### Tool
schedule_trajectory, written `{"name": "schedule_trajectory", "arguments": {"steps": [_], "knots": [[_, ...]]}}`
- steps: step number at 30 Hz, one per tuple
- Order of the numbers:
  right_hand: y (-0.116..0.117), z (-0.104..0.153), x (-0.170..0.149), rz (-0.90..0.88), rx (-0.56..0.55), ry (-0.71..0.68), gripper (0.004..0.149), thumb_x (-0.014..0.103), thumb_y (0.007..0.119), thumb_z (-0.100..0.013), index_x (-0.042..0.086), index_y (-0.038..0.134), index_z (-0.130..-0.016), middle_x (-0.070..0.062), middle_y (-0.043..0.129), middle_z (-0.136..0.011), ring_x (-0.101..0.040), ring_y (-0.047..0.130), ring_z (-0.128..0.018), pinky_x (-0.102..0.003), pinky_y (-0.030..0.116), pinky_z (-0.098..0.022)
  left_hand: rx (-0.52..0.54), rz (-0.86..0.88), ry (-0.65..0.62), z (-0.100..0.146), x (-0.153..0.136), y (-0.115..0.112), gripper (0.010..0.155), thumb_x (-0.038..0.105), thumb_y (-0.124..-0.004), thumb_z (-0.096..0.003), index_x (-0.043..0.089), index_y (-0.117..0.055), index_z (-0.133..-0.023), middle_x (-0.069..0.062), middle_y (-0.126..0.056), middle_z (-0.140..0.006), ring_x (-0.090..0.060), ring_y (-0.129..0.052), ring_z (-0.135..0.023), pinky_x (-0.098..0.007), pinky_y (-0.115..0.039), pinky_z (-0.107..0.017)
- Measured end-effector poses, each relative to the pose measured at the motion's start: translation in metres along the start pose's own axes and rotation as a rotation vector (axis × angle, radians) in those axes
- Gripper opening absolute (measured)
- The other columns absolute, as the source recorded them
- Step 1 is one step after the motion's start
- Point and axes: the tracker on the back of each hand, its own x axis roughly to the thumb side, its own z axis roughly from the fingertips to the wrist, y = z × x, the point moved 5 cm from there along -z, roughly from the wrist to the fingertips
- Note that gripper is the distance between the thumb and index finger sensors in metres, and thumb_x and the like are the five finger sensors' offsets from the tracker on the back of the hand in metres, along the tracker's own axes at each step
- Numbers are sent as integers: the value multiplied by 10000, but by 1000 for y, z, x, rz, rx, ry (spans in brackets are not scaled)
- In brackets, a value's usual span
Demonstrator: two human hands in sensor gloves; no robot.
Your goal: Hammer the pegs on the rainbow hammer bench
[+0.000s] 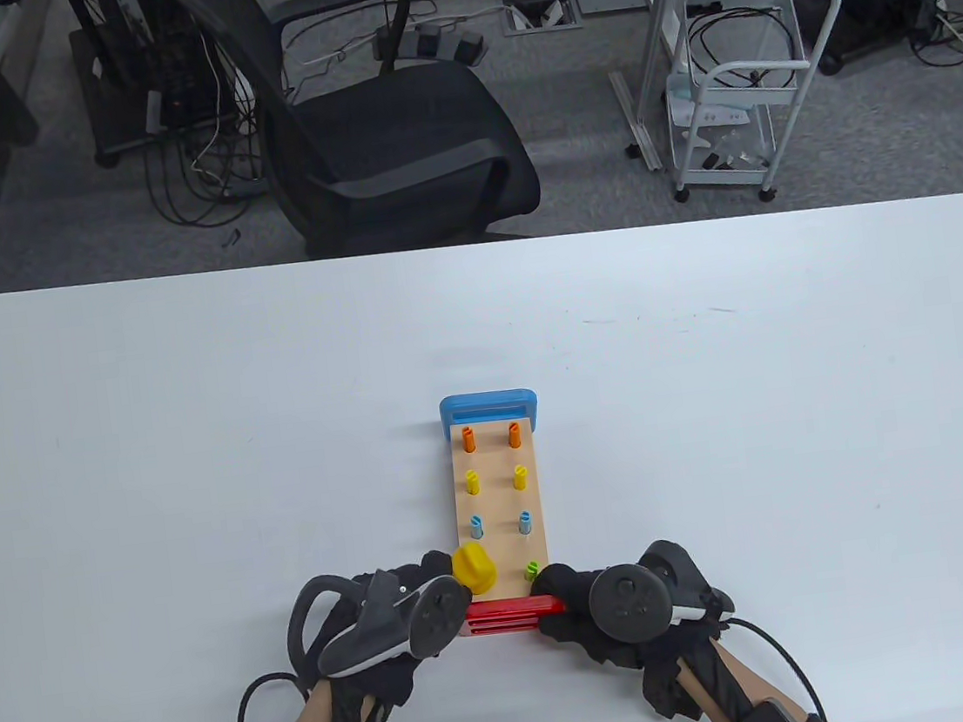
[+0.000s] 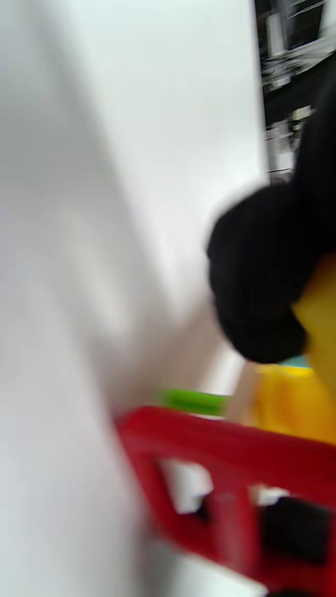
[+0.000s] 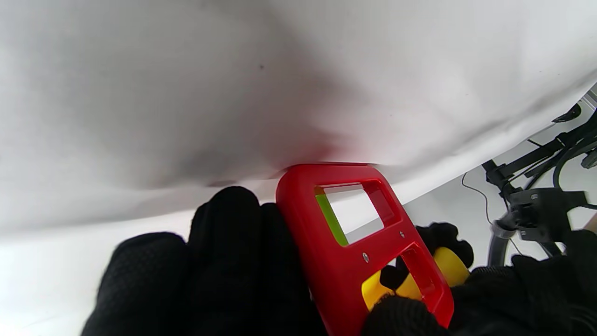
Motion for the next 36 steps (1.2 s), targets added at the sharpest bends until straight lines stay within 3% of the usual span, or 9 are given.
{"name": "schedule_trajectory", "arguments": {"steps": [11,17,20,22,24,28,31,33,36], "knots": [[0,0,-1,-1,-6,-2,529,413,575,-590,98,504,-1009,-234,835,-946,-423,892,-768,-611,724,-598,-140,19,-12,-4,3,-8,661,524,-429,-557,122,-667,-1025,-58,-1019,-661,-247,-1048,-342,-347,-874,-261],[0,0,-1,-10,-4,-3,529,413,577,-590,97,505,-1007,-236,835,-945,-426,889,-769,-613,720,-600,138,35,0,9,-13,19,664,539,-465,-543,147,-702,-1025,-65,-1030,-646,-262,-1046,-346,-362,-872,-267],[0,0,-1,-9,-3,-3,527,413,577,-591,97,505,-1007,-235,836,-945,-426,889,-770,-615,720,-599,-153,-104,41,-7,-14,-17,659,550,-388,-534,181,-632,-1022,27,-1014,-676,-170,-1069,-360,-297,-905,-276],[0,0,-1,-9,-3,-2,529,414,577,-591,96,506,-1007,-237,836,-945,-428,890,-769,-614,720,-599,8,35,-21,-2,-8,-1,656,518,-520,-541,87,-774,-966,-83,-1076,-577,-274,-1066,-256,-373,-886,-202],[0,0,-1,-8,-4,0,528,412,576,-591,96,505,-1007,-236,834,-947,-427,889,-770,-614,720,-600,-147,-94,6,-1,-7,-5,656,542,-447,-554,142,-662,-1027,-43,-1011,-672,-244,-1042,-370,-351,-872,-294],[0,0,-2,-17,1,-1,528,414,578,-591,97,503,-1007,-236,832,-948,-429,888,-771,-614,717,-602,120,58,-10,8,-16,21,659,547,-484,-541,151,-703,-1021,-63,-1029,-649,-264,-1046,-354,-367,-873,-278],[0,0,-2,-14,0,-2,527,414,577,-591,96,506,-1005,-237,837,-944,-430,889,-768,-614,719,-601,-153,-76,4,-8,-11,-25,654,555,-408,-523,191,-630,-1019,28,-1012,-682,-182,-1070,-370,-309,-910,-287],[0,0,-1,-16,0,-1,527,413,579,-592,95,506,-1006,-239,834,-945,-430,889,-768,-614,718,-601,9,107,-36,-6,-13,-3,653,531,-538,-530,108,-763,-974,-77,-1071,-597,-276,-1068,-279,-378,-890,-220],[0,0,-2,-13,2,1,527,414,575,-592,97,503,-1007,-238,833,-947,-427,888,-771,-612,718,-603,-75,-57,13,0,-16,-1,655,552,-477,-549,152,-673,-1029,-52,-1013,-671,-258,-1039,-378,-365,-871,-302]]}}
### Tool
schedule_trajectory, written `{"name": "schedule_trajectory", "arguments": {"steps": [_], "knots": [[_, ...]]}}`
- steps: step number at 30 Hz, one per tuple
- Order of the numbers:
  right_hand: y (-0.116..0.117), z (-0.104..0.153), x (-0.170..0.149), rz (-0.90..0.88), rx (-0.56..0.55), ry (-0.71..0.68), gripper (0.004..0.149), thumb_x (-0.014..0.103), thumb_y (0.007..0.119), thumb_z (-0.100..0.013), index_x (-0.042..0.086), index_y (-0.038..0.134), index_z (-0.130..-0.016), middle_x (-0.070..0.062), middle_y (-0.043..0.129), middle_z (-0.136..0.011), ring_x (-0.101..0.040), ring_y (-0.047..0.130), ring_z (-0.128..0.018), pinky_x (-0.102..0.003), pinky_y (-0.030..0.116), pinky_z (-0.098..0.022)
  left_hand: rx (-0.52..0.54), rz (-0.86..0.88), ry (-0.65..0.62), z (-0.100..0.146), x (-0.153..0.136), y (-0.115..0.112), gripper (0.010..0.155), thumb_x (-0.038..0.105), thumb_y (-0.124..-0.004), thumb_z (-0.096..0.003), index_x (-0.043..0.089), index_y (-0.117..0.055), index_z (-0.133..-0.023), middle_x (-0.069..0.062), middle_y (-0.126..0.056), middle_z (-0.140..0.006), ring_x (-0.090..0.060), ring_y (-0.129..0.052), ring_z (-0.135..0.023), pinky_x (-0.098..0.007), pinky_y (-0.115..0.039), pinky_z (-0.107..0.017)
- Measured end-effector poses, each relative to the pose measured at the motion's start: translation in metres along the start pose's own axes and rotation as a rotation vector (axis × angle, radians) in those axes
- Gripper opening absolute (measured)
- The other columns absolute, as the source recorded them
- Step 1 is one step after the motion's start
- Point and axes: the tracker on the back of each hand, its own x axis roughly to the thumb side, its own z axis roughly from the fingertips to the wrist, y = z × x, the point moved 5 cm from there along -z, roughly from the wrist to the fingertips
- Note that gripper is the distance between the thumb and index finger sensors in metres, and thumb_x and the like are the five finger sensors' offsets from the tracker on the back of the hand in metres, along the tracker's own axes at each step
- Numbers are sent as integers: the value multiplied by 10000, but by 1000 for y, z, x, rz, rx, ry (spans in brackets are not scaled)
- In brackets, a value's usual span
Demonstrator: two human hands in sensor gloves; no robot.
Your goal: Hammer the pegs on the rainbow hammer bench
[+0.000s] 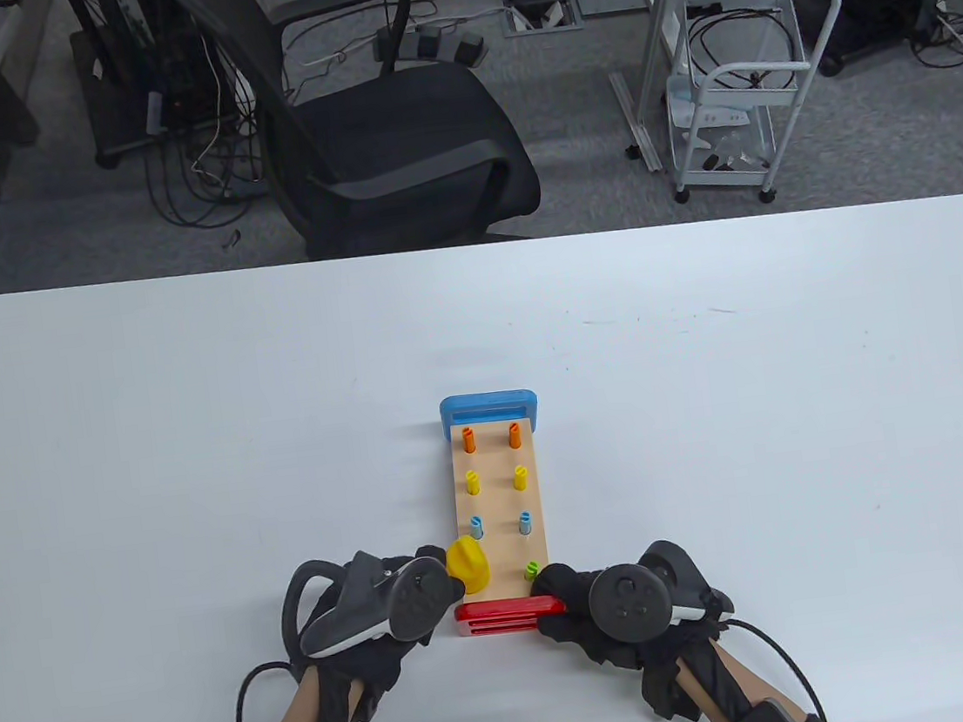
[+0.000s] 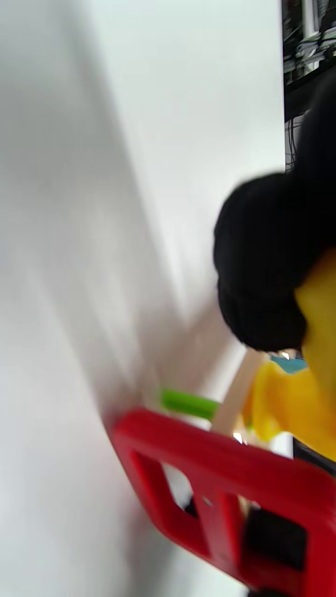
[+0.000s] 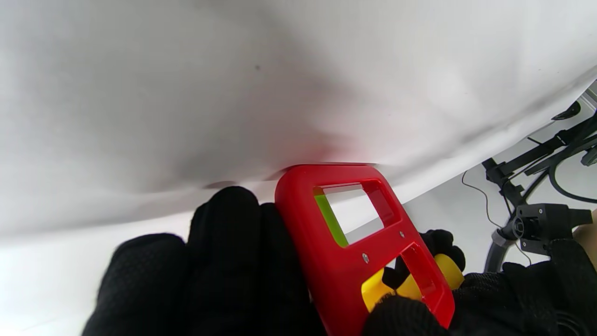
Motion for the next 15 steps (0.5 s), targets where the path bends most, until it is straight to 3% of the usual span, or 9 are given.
{"name": "schedule_trajectory", "arguments": {"steps": [1,4,6,15], "knots": [[0,0,0,-6,-6,-2,527,413,578,-591,95,506,-1005,-240,836,-943,-429,889,-767,-615,719,-599,136,9,-1,5,-3,8,655,559,-493,-529,163,-721,-998,-35,-1043,-622,-240,-1056,-330,-353,-887,-263],[0,0,0,-5,-1,0,528,414,577,-591,95,504,-1005,-239,833,-946,-430,888,-769,-614,717,-601,170,133,9,15,-17,25,660,561,-484,-542,156,-688,-1022,-45,-1025,-658,-247,-1054,-369,-361,-885,-291],[0,0,0,1,-6,3,526,413,576,-592,95,504,-1005,-238,834,-945,-428,890,-767,-613,719,-600,270,186,35,23,-26,40,663,562,-489,-542,154,-686,-1026,-49,-1024,-664,-253,-1055,-380,-367,-886,-299],[-1,0,-1,-7,-2,2,525,413,578,-592,98,504,-1006,-239,832,-948,-430,888,-768,-614,717,-601,365,233,83,32,-32,54,671,571,-493,-550,149,-679,-1036,-52,-1020,-671,-249,-1054,-382,-362,-886,-299]]}}
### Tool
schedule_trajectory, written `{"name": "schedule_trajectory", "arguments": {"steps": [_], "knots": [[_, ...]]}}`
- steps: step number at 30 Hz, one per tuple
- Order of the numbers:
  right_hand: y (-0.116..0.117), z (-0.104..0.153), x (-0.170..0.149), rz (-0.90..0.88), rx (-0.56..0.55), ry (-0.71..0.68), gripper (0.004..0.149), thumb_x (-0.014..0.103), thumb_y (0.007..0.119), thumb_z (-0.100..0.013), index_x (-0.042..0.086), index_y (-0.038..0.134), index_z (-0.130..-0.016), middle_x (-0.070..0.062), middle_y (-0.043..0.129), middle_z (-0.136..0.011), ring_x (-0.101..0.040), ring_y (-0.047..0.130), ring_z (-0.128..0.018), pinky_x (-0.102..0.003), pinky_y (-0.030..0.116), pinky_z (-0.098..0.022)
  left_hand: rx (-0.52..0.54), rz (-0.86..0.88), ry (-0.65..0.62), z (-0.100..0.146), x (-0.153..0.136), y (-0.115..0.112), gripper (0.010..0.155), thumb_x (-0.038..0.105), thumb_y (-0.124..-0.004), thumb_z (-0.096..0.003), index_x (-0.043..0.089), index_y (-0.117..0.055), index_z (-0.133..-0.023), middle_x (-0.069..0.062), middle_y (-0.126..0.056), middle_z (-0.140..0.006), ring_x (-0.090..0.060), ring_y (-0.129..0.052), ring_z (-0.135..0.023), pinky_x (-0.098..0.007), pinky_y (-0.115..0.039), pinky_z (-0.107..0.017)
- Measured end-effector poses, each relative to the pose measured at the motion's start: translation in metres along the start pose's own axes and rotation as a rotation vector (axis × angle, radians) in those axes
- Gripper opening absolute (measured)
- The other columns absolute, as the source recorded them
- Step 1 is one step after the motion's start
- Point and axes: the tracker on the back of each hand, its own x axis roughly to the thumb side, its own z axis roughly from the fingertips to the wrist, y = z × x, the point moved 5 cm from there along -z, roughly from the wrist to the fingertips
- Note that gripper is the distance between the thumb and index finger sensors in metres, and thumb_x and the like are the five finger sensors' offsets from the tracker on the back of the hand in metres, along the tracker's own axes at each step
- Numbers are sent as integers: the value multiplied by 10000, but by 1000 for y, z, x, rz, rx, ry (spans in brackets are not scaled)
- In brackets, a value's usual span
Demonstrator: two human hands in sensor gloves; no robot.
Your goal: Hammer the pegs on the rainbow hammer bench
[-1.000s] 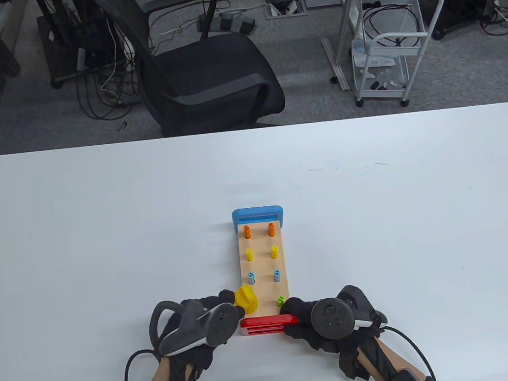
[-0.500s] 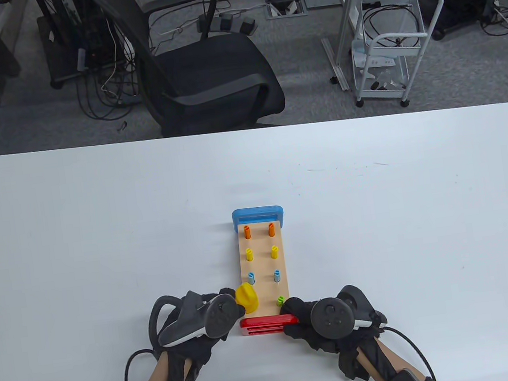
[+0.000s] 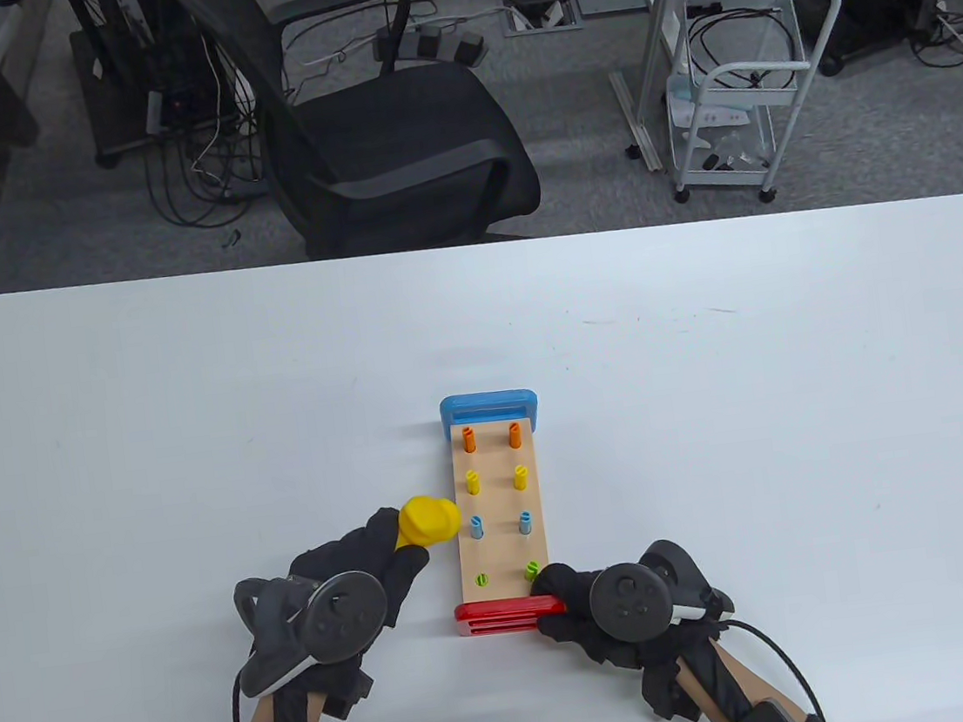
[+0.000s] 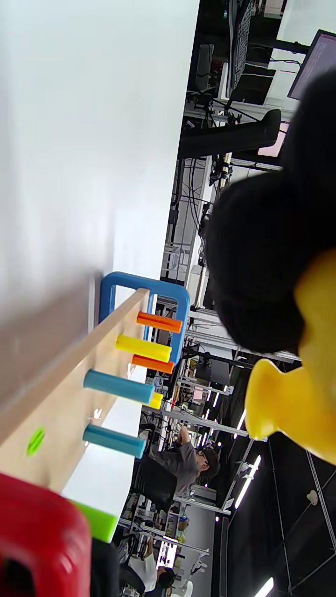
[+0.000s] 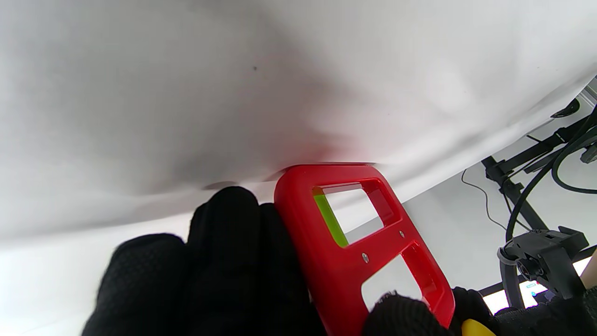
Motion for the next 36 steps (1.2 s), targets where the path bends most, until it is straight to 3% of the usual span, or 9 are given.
{"name": "schedule_trajectory", "arguments": {"steps": [9,17,20,22,24,29,32,34,36], "knots": [[0,0,0,5,-6,-8,525,415,578,-590,94,505,-1000,-234,838,-942,-424,891,-766,-611,721,-600,-75,-88,9,-13,9,-36,675,569,-487,-549,145,-669,-1042,-48,-1019,-675,-244,-1056,-385,-357,-889,-298],[1,0,1,8,-9,-9,525,416,577,-591,91,502,-997,-233,839,-940,-420,894,-763,-609,723,-599,-40,-25,6,-27,20,-17,676,566,-498,-552,138,-666,-1047,-66,-1014,-683,-263,-1048,-394,-372,-880,-307],[1,0,1,5,-9,-10,526,416,576,-591,91,501,-997,-234,838,-941,-422,894,-762,-608,724,-598,-197,-228,-11,-31,26,-50,668,553,-503,-552,115,-715,-1010,-71,-1042,-607,-255,-1050,-303,-363,-882,-239],[1,0,2,10,-9,-8,525,415,575,-591,90,500,-997,-234,837,-942,-421,896,-761,-608,724,-598,-94,-191,-13,-31,27,-37,664,561,-497,-544,121,-736,-980,-34,-1054,-569,-219,-1052,-253,-334,-889,-206],[1,0,1,11,-9,-7,525,415,575,-591,90,499,-997,-235,838,-940,-420,895,-762,-608,725,-597,-270,-216,13,-35,29,-36,664,560,-502,-561,123,-700,-1020,-69,-1026,-620,-257,-1032,-320,-363,-868,-262],[1,0,1,10,-9,-8,526,415,576,-591,89,499,-997,-235,837,-941,-421,895,-761,-608,724,-597,-13,-126,-2,-32,33,-2,670,559,-506,-554,120,-685,-1028,-77,-1022,-645,-269,-1039,-348,-375,-873,-277],[1,0,1,10,-9,-8,525,415,575,-592,88,501,-996,-236,837,-941,-422,895,-761,-607,725,-597,-273,-344,11,-37,30,-54,661,555,-479,-558,101,-677,-995,-28,-1029,-608,-210,-1050,-280,-334,-890,-224],[1,0,2,13,-11,-9,525,414,574,-591,88,500,-996,-233,838,-940,-420,896,-760,-607,725,-598,-100,-249,-13,-36,33,-34,656,561,-545,-539,95,-764,-945,-41,-1064,-536,-226,-1049,-214,-341,-888,-180],[1,0,1,12,-11,-9,526,413,575,-591,86,500,-995,-234,838,-940,-419,895,-761,-608,725,-597,-313,-288,21,-39,36,-31,657,570,-513,-565,117,-696,-1004,-49,-1024,-610,-240,-1031,-306,-350,-870,-255]]}}
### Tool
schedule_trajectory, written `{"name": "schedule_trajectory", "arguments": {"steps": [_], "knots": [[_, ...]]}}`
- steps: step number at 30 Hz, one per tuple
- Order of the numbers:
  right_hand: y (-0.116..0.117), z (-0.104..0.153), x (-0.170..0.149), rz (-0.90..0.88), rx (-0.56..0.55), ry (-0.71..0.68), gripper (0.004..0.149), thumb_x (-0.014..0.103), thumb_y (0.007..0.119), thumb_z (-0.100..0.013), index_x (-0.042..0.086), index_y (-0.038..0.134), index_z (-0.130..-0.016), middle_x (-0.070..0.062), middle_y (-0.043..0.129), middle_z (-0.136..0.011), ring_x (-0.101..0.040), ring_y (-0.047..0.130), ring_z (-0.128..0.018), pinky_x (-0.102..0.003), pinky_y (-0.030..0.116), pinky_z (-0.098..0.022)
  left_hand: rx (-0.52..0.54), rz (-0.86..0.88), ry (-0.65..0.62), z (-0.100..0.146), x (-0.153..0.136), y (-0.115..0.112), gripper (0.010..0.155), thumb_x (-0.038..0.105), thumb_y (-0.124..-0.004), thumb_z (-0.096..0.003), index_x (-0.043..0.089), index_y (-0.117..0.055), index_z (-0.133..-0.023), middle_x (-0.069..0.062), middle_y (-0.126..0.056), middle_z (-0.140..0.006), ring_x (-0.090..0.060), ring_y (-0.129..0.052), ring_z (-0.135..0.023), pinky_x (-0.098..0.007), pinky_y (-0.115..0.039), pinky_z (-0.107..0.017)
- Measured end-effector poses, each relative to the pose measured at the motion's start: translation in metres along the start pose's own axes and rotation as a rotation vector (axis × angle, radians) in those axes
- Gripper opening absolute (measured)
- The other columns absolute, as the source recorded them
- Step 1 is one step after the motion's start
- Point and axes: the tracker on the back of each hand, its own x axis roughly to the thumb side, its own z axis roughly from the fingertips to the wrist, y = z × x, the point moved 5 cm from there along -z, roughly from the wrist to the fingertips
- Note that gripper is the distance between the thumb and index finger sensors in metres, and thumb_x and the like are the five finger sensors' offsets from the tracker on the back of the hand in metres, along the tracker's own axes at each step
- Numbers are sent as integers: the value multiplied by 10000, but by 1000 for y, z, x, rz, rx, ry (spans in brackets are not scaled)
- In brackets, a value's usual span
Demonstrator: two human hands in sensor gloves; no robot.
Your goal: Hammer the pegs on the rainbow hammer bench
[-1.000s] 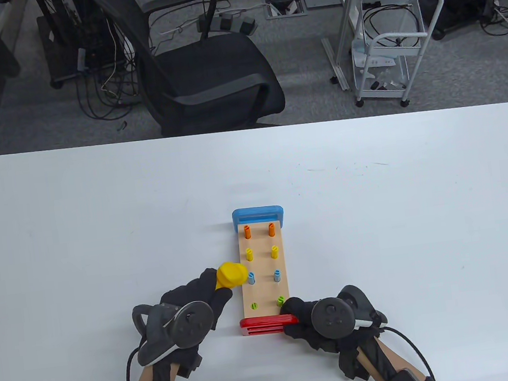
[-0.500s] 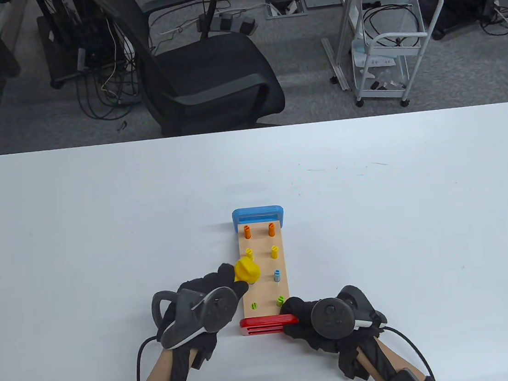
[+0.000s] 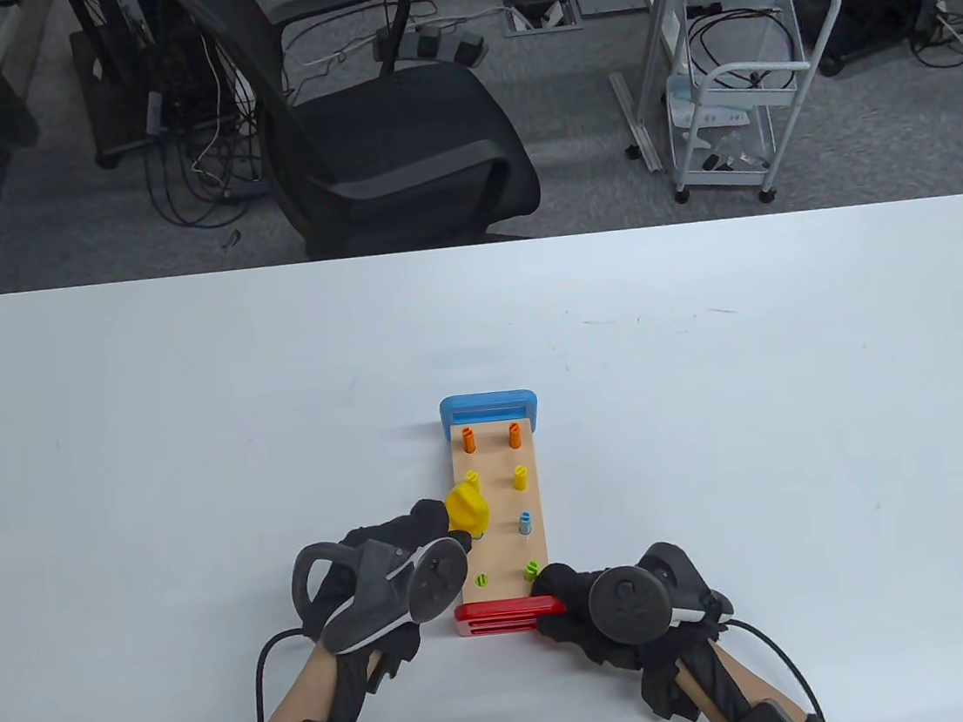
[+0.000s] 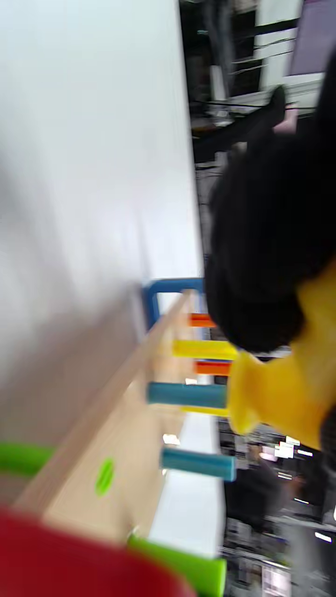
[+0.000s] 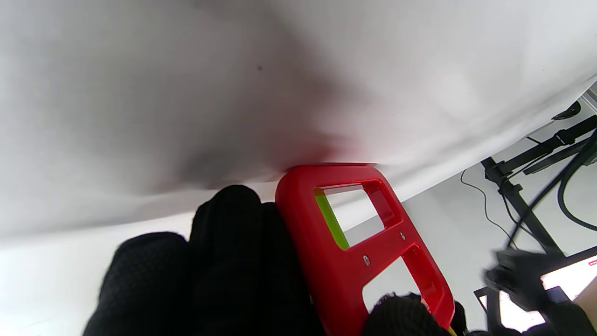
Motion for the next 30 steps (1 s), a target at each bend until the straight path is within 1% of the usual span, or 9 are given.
{"name": "schedule_trajectory", "arguments": {"steps": [5,8,12,15,18,20,23,27,30], "knots": [[0,0,0,2,-3,0,525,414,575,-589,89,500,-995,-231,839,-940,-419,896,-760,-605,728,-596,293,164,-11,14,-4,26,663,566,-523,-559,103,-715,-993,-63,-1033,-585,-248,-1030,-276,-357,-868,-230],[0,0,0,2,-2,1,524,413,575,-589,90,499,-994,-230,838,-941,-417,896,-760,-605,727,-596,-23,-143,73,1,-2,-20,651,602,-416,-560,159,-636,-983,85,-1004,-614,-103,-1047,-277,-243,-911,-236],[0,0,0,-1,0,0,526,415,575,-589,89,497,-995,-229,837,-942,-416,896,-761,-603,727,-598,5,-42,33,0,0,3,656,574,-515,-567,109,-705,-990,-46,-1024,-586,-232,-1021,-273,-345,-864,-237],[0,0,0,1,0,1,525,415,575,-589,90,498,-994,-230,839,-941,-417,897,-760,-604,728,-597,252,95,24,10,-5,25,656,573,-524,-558,107,-726,-975,-48,-1036,-561,-234,-1027,-252,-346,-870,-214],[0,0,0,-3,-1,0,525,415,576,-589,90,498,-993,-231,838,-940,-417,896,-759,-605,727,-597,18,-46,2,-7,8,-19,654,558,-556,-560,80,-771,-951,-74,-1055,-523,-251,-1029,-215,-360,-868,-186],[0,0,0,-2,-1,0,525,414,575,-589,88,499,-993,-233,839,-939,-417,896,-760,-605,727,-597,195,-35,6,1,6,-6,648,586,-513,-543,116,-735,-931,8,-1044,-525,-175,-1037,-196,-305,-889,-174],[0,0,0,0,-1,1,524,414,574,-590,88,497,-993,-231,837,-941,-417,896,-760,-604,727,-597,-16,-64,19,0,6,-1,651,582,-526,-559,116,-716,-973,-41,-1028,-572,-228,-1028,-270,-348,-871,-237],[1,0,0,2,-3,2,524,414,573,-590,88,497,-993,-229,838,-940,-416,898,-758,-603,728,-596,298,149,-9,16,-2,30,654,573,-539,-558,101,-726,-971,-58,-1033,-563,-243,-1030,-262,-361,-870,-225],[0,0,0,1,-3,2,523,413,575,-590,87,498,-991,-229,840,-938,-416,898,-758,-604,728,-596,28,-114,24,-9,8,-19,651,569,-551,-556,101,-748,-963,-55,-1046,-548,-241,-1036,-246,-358,-876,-211]]}}
